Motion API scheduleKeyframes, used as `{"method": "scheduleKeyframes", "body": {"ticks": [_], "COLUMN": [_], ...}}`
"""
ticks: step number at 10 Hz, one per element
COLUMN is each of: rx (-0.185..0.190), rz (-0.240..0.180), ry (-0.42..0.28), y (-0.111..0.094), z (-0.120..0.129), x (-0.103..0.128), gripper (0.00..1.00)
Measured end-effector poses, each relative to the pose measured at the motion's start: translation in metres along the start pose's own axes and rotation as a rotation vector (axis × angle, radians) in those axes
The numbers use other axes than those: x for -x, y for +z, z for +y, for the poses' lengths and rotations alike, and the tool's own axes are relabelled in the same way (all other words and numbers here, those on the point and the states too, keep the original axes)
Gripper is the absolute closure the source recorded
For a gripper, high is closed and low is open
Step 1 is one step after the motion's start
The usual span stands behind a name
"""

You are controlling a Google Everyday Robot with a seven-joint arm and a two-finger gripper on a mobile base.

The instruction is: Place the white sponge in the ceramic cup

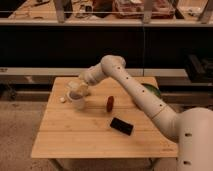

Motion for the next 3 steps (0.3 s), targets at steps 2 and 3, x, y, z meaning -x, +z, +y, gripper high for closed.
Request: {"method": "scheduleKeyframes", "body": {"ticks": [2,3], "rx": [0.000,-0.001], "rz": [0.006,0.006], "ry": [0.006,0.006], "y": [-0.0010,-0.0008], "z": [0.0008,0.0008], "x": [0.0005,0.0004], "gripper": [0.20,0.20]}}
